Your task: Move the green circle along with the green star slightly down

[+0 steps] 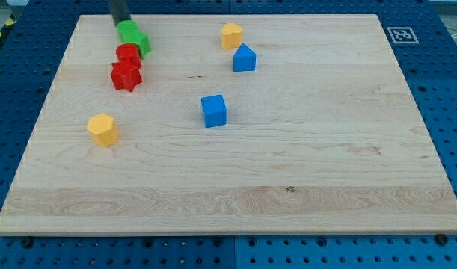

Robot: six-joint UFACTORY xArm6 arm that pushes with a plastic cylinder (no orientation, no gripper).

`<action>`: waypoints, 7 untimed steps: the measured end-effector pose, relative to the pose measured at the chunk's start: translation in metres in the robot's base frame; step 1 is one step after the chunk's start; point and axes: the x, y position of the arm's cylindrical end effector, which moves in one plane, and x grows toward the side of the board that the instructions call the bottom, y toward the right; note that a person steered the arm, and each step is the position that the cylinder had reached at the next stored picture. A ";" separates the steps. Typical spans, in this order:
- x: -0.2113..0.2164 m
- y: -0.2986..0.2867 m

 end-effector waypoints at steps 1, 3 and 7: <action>0.009 -0.040; 0.028 -0.019; 0.079 0.037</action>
